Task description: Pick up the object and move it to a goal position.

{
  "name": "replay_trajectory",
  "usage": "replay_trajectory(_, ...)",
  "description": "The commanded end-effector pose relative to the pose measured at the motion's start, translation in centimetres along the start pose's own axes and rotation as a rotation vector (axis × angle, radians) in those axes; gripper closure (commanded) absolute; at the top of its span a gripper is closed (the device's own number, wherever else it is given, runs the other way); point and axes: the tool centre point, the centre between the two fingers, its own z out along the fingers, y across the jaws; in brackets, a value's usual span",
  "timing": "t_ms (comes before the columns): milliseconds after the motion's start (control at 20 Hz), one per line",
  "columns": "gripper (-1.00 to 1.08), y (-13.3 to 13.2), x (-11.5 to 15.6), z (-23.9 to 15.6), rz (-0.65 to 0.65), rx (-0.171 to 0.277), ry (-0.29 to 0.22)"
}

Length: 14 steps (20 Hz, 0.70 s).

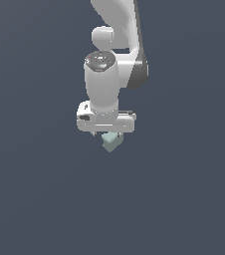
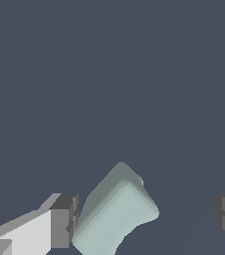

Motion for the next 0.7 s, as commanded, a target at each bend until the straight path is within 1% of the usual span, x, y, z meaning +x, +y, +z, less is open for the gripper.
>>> replay_trajectory(0, -0.92, 0.0, 0.0, 0.0, 0.0, 0.0, 0.0)
replay_trajectory(150, -0.92, 0.4, 0.2, -0.2, 0.0, -0.005, 0.006)
replay_trajectory(450, -0.92, 2.7, 0.9, -1.3, -0.002, -0.032, 0.032)
replay_trajectory(650, -0.92, 2.7, 0.9, -1.3, -0.002, -0.032, 0.032)
